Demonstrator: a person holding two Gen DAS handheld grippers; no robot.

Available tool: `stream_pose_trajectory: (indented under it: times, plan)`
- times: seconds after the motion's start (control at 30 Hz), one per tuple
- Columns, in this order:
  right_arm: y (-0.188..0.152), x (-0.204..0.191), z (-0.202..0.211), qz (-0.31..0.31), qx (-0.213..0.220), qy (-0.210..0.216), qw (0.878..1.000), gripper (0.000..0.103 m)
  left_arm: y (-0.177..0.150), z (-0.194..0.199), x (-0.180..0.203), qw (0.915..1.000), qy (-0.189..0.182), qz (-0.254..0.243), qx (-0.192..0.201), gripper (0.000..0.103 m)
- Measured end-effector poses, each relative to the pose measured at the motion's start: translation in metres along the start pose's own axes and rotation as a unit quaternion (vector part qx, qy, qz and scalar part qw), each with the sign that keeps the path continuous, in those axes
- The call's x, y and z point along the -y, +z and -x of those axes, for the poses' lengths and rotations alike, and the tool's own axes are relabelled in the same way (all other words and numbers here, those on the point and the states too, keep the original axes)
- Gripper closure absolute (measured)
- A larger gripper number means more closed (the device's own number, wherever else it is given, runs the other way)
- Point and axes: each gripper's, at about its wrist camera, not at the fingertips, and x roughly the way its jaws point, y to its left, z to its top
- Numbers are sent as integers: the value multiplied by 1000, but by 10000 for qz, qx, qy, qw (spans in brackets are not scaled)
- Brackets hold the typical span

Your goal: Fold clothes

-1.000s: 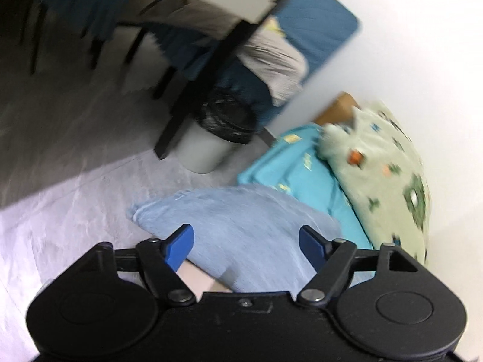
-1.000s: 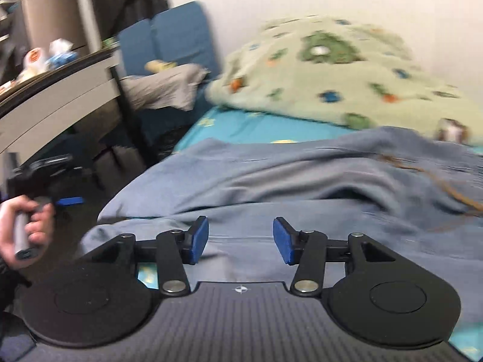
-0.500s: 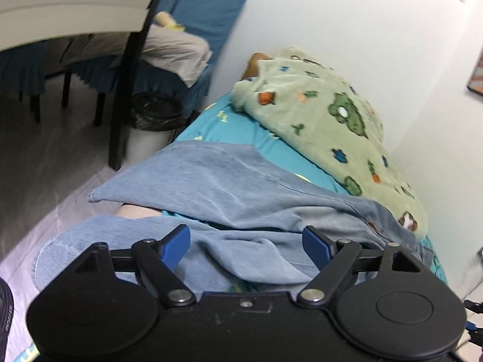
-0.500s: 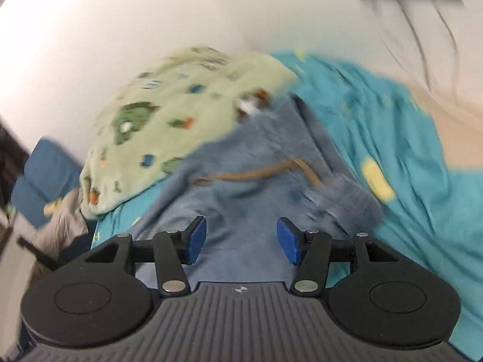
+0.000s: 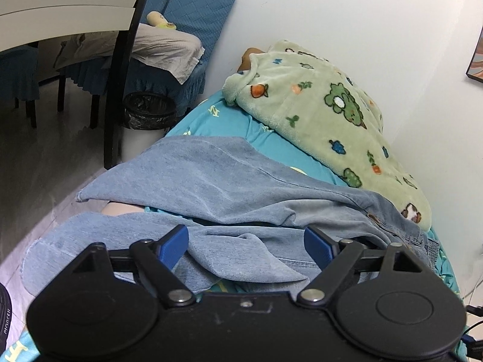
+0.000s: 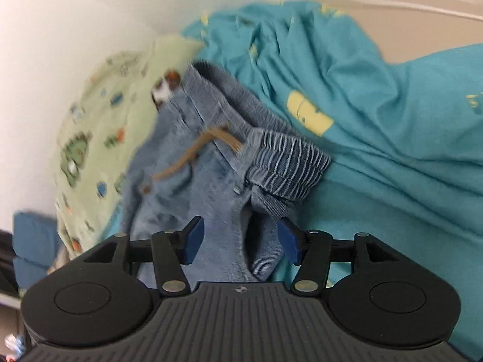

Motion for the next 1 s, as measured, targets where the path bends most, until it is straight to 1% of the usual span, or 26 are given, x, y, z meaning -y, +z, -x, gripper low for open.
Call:
stream_pose_trajectory:
  times: [0.03,0.1,0.2,0.27,0.33,0.4,0.43,0.47,0.5,0.53,0.57,0.67,0.77,0.8,0.87,0.93,1.0]
  plan:
    - [0,1,6,55,129,-76,9999,35,0,0,0,10000,-9,21,-2,21]
    - [4,6,6,165,260,-324,9990,34,1,-1,-2,10000,-13,61,0,21]
    - [12,16,-14,-2,4,-369,9993,35,2,-3,-3,9999,-20,123,3,20]
    - [14,19,-31,-89,-221,-310,9992,43,3,-4,-4,9999,-24,163,5,20]
    - [14,17,-41,-96,-337,-200,9992,45,3,-5,-5,9998,-29,204,7,20]
    - [11,6,-47,127,-272,-196,9994,46,4,-6,-7,9997,-33,245,9,20]
    - [10,0,-49,252,-223,-215,9992,53,4,-6,-7,9996,-35,265,10,20]
    - [9,-6,-48,396,-104,-222,9989,72,5,-7,-8,9996,-38,288,12,20]
    - [8,-12,-46,549,52,-221,9982,80,5,-6,-9,9995,-42,321,20,20]
    - [7,-19,-42,722,221,-129,9971,87,6,-5,-10,9994,-46,354,29,20]
    - [6,-26,-37,904,397,12,9951,90,6,-4,-11,9992,-50,387,37,20]
    - [5,-50,-13,1451,975,483,9834,94,8,-1,-15,9988,-63,485,61,20]
    - [15,-56,10,1546,1613,728,9720,97,10,2,-18,9982,-75,584,85,20]
    - [21,-52,15,1472,1767,713,9706,97,10,3,-19,9980,-79,617,93,20]
    - [34,-36,17,1261,1915,542,9718,97,12,5,-21,9976,-88,683,110,19]
    - [47,-14,9,992,1855,247,9773,97,13,6,-24,9971,-95,743,120,19]
    - [55,9,-4,744,1563,-109,9848,97,13,4,-24,9971,-81,756,73,19]
